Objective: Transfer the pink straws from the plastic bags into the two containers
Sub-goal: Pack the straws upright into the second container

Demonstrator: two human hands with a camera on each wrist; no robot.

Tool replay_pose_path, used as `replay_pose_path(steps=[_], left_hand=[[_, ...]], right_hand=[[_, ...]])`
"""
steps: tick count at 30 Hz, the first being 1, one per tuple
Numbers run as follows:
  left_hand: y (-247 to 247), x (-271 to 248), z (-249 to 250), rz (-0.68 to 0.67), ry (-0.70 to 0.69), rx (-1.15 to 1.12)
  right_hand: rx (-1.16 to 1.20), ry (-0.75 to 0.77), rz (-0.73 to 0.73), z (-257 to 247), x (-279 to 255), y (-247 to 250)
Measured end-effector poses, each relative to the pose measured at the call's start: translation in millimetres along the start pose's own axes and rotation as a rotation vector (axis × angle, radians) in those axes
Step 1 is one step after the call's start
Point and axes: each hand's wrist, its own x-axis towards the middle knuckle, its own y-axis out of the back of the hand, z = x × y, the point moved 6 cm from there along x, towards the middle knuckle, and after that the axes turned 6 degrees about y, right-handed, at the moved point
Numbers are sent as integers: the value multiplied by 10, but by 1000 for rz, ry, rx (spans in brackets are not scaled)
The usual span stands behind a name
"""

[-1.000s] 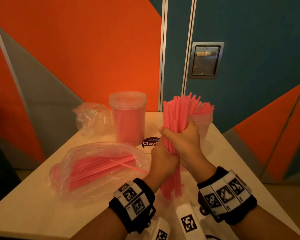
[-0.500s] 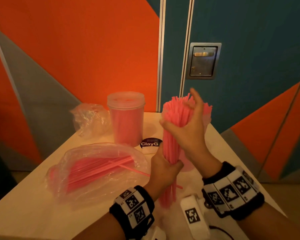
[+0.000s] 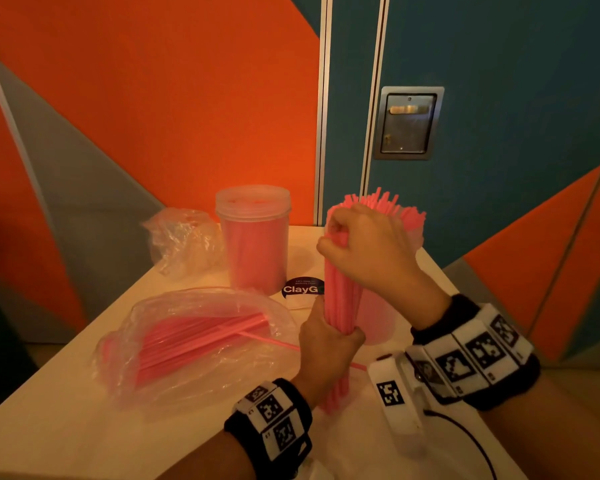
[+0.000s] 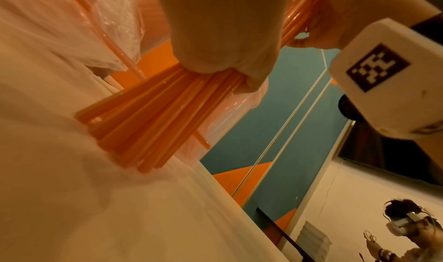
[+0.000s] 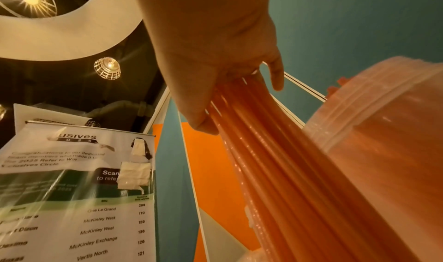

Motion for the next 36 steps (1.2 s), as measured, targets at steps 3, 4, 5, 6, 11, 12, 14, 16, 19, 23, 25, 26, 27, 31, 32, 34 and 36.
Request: replay_pose_path(steps=[3, 4, 5, 6, 11, 12, 14, 16, 19, 23, 25, 26, 27, 31, 32, 34, 36], left_hand=[[-15, 23, -22, -29, 7, 10], [-13, 32, -33, -29, 10, 25], [-8, 42, -45, -30, 8, 29], [-6, 47, -60, -33, 8, 21], [12, 43, -8, -92, 13, -108], [21, 40, 41, -106, -4, -149], [51, 48, 139, -112, -37, -208], [79, 50, 210, -110, -72, -234], [87, 38, 266, -114, -108, -234], [69, 85, 230, -84, -137, -173], [69, 106, 194, -52, -132, -126], [72, 111, 191, -41, -133, -112], [74, 113, 188, -37, -139, -103], [70, 115, 187, -38, -147, -87], [67, 116, 175, -37, -145, -89], [65, 117, 134, -37, -125, -103], [72, 124, 100, -31, -113, -106]], right_hand=[[12, 3, -51, 7, 59, 16], [31, 4, -90, 4, 62, -28], [36, 7, -129, -5, 59, -77], [21, 17, -152, -15, 56, -121], [-39, 61, -148, -77, 79, -180], [-35, 67, -133, -94, 79, -176], [-13, 76, -100, -120, 80, -167], [17, 74, -79, -123, 83, -161], [20, 57, -86, -115, 74, -166], [12, 57, -106, -138, 48, -166], [36, 45, -137, -143, 39, -162], [51, 40, -155, -148, 42, -147], [57, 44, -166, -160, 47, -123], [22, 57, -179, -190, 86, -47], [-1, 50, -225, -193, 81, -94], [-67, 33, -287, -197, 59, -183], [-103, 35, -286, -206, 63, -209]])
